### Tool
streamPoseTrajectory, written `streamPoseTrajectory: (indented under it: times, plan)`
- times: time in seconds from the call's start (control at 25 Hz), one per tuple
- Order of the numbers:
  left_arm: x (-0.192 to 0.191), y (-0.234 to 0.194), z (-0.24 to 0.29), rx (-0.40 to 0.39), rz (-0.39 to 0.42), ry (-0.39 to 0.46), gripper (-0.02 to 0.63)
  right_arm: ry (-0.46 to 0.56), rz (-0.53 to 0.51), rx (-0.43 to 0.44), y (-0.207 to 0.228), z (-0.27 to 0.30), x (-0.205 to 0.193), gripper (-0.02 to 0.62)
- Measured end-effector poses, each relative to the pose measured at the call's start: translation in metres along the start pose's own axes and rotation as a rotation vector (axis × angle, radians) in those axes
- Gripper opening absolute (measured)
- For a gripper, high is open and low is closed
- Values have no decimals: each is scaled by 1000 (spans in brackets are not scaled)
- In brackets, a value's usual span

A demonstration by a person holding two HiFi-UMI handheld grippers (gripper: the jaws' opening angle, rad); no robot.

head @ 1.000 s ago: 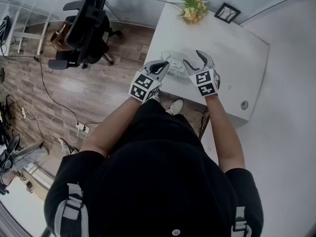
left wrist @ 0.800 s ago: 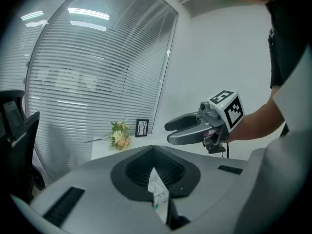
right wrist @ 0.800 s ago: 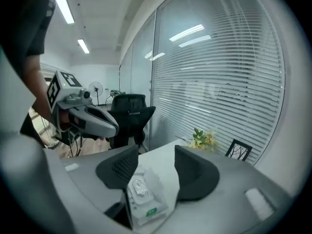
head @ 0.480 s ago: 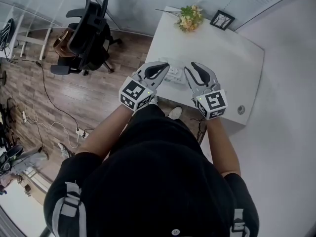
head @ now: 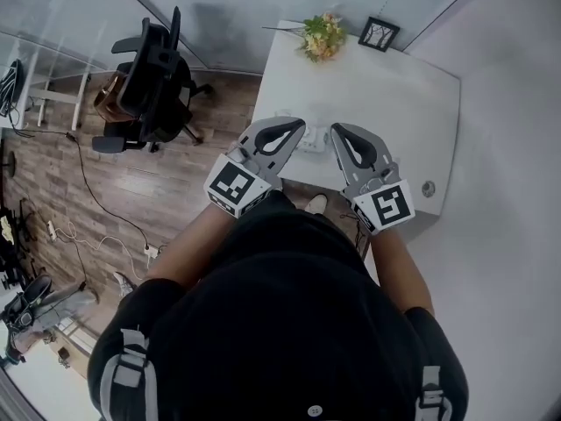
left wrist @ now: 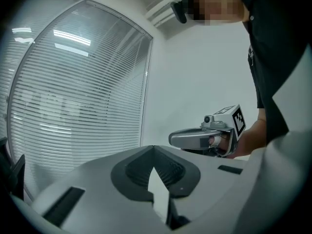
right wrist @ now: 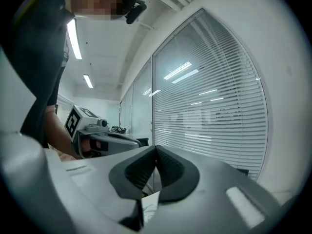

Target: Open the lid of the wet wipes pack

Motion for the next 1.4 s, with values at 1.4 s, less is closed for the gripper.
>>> streamPoseTrajectory:
  times: [1.4]
  plan:
    - [31, -4, -9, 34, 41, 69, 6, 21, -37, -17, -3, -6, 21, 11]
Point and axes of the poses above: the fingertips, and each gripper's own axes: z forward along the fingers, y to its right, x out of its top, the point moved 2 cm from there along -z, backward along the fingers, and after that the axes turned 10 degrees about -x, right-handed, at the moved point
